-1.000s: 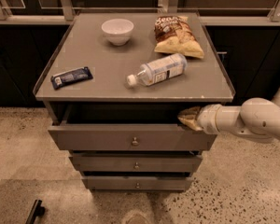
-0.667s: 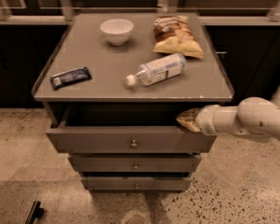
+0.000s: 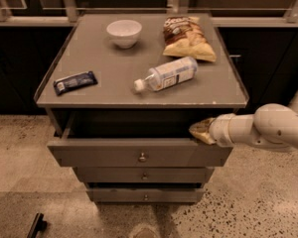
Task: Open top drawer
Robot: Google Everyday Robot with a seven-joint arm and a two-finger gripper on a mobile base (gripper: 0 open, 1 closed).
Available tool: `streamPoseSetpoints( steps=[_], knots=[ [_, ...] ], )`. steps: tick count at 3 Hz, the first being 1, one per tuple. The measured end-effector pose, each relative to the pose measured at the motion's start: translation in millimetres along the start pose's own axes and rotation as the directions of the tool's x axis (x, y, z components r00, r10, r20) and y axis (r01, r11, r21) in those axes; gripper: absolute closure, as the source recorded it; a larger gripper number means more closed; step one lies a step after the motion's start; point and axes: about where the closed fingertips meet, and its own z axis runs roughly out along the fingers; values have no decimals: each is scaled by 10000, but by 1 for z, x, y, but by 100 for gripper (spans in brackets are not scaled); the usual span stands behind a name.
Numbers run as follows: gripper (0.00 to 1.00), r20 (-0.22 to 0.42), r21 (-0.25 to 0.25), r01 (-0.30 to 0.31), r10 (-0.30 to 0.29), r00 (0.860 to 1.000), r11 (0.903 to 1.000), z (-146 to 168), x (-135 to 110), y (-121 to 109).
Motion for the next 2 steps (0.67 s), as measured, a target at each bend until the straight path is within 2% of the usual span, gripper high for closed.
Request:
streamPoseSetpoints(
  steps=[1,2],
  knots=[
    [100,-1,-3,-2,2,10000,10000,0,-1,0],
    [100,-199,-692,-394,382,9991,9968,-10,5,27]
  ],
)
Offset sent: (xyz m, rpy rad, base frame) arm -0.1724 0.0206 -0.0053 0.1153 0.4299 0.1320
